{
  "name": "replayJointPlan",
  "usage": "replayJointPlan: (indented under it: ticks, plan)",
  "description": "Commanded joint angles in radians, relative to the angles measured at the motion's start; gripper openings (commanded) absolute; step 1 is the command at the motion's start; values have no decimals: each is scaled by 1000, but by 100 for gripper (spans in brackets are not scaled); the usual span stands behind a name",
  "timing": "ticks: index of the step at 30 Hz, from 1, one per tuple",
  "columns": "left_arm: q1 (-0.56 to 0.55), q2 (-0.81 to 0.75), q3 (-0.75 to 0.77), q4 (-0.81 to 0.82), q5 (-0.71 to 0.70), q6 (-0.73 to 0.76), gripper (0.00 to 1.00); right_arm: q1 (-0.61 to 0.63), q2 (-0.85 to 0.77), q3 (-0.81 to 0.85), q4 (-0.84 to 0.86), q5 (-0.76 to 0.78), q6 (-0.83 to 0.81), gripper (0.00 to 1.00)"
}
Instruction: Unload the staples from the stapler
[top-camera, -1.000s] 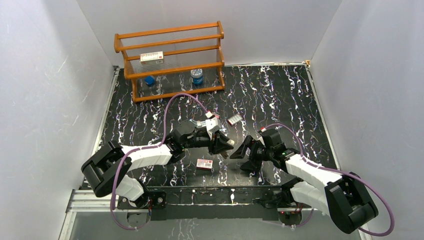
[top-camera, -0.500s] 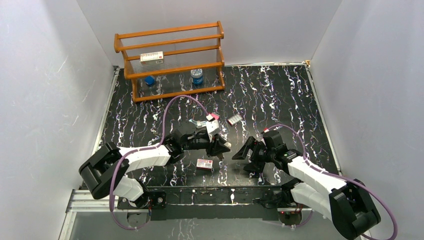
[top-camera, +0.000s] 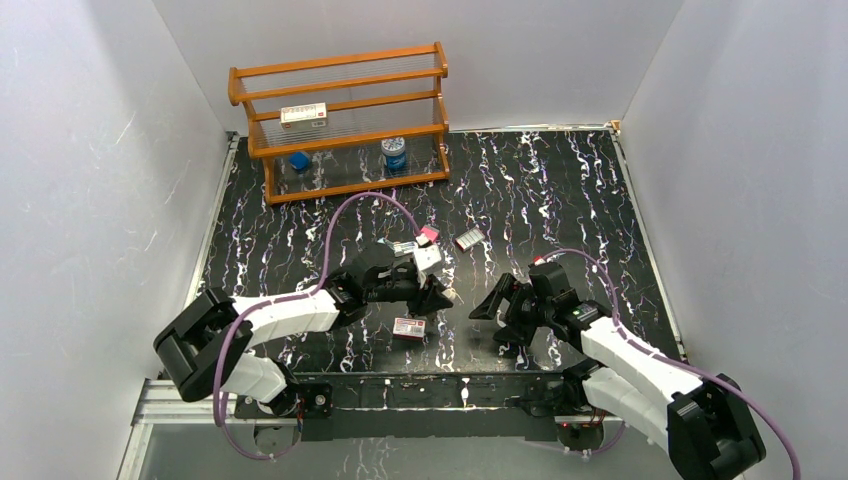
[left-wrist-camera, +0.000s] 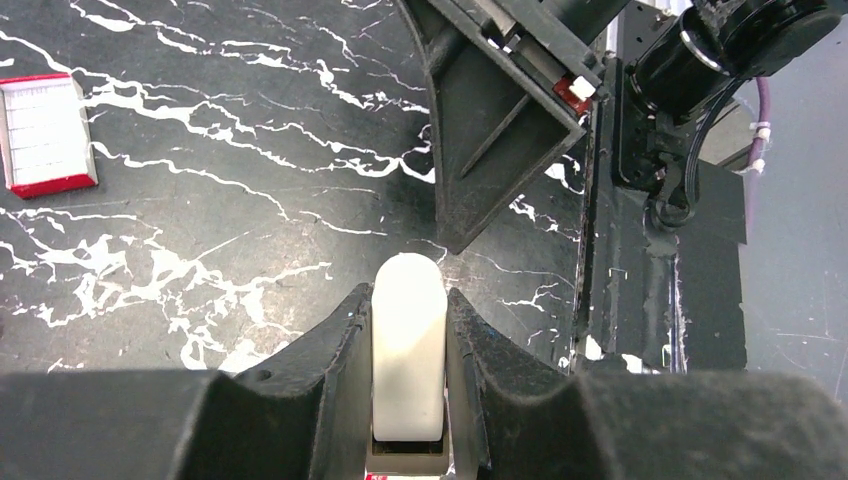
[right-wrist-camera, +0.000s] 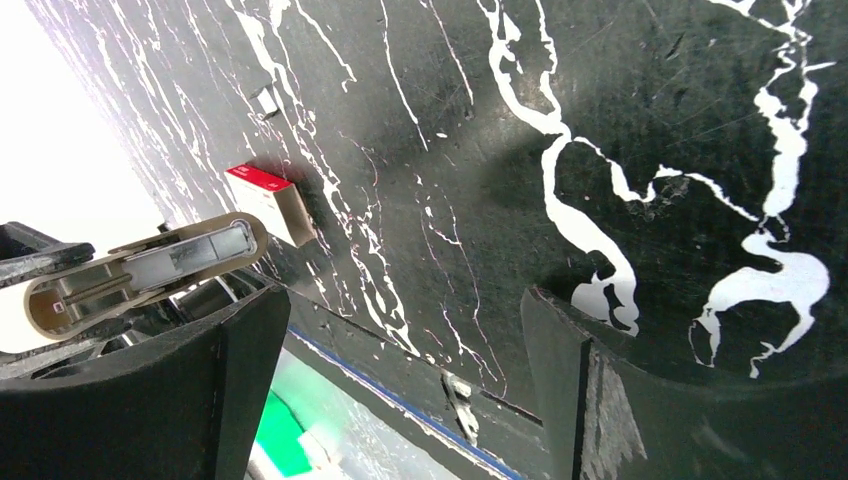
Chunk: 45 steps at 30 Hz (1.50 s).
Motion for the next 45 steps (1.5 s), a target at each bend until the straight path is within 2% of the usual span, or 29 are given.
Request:
replayJointPlan:
  ticks: [1, 4, 8, 12, 17, 22, 26, 33, 35, 38, 45]
  plan:
    - [6, -62, 26, -11, -36, 22, 0, -1, 7, 33, 41, -60, -23, 94]
    - [6, -93, 16, -13, -81, 22, 0, 2, 56, 27, 96, -144, -44, 91]
    - [6, -136, 11, -48, -116, 70, 0, 9, 105, 24, 137, -176, -49, 86]
    - [6, -187, 2, -91, -159, 94, 0, 41, 139, 8, 257, -181, -12, 78]
    - [7, -256, -33, -110, -220, 104, 0, 116, 257, 37, 345, -160, 20, 72]
    - [23, -343, -78, -142, -283, 98, 0, 210, 432, 106, 396, -106, 43, 69]
    - [43, -436, -113, -178, -336, 97, 0, 268, 568, 173, 463, -103, 55, 70]
    - [84, -578, -135, -285, -389, 105, 0, 373, 830, 399, 473, -129, 22, 71]
    - [90, -606, -139, -302, -395, 105, 0, 387, 872, 448, 453, -145, 10, 67]
    - [91, -621, -135, -325, -395, 107, 0, 389, 830, 432, 446, -109, 6, 67]
    - [93, -575, -123, -301, -341, 111, 0, 374, 573, 336, 320, 47, -22, 74]
